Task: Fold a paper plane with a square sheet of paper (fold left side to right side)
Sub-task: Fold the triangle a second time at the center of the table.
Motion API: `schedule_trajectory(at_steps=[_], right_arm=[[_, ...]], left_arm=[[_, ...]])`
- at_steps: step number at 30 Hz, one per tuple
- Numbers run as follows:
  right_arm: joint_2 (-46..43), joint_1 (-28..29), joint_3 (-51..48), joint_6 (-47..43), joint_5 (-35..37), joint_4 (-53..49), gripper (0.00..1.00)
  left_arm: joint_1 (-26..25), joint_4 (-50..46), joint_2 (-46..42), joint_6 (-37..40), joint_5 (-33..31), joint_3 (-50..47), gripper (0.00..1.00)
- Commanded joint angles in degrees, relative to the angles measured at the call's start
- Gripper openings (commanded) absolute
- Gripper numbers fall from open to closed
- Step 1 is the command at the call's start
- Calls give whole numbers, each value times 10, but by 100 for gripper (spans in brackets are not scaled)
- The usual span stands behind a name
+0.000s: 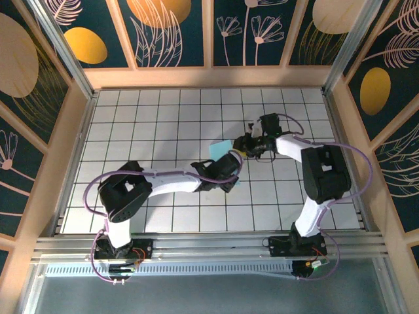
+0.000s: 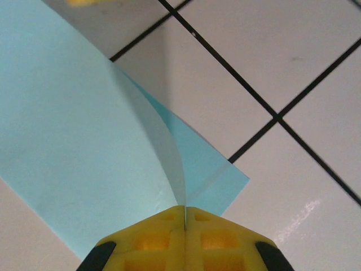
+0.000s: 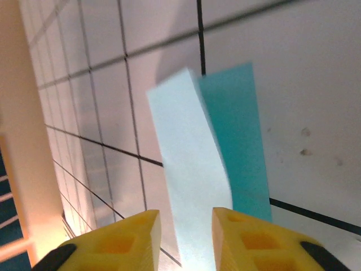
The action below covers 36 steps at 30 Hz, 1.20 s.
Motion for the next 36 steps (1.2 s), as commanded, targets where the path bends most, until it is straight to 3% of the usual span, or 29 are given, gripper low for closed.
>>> schedule_trajectory(at_steps=[1, 4, 11, 21, 36], right_arm=[[-57, -32, -29, -27, 21, -2, 32], [-91, -48, -63, -53, 36, -23, 31], [-129, -26, -149, -67, 25, -16, 0], [-93, 88, -174, -9, 41, 55, 0], [-29, 117, -174, -17, 79, 12, 0]], left_arm=[[38, 37, -30, -43, 108, -24, 0], [63, 53, -26, -68, 172, -32, 0], [110, 87, -12, -134, 255, -56, 0], [124, 96, -6, -159, 265, -67, 0], [131, 68, -11, -153, 224, -69, 0]])
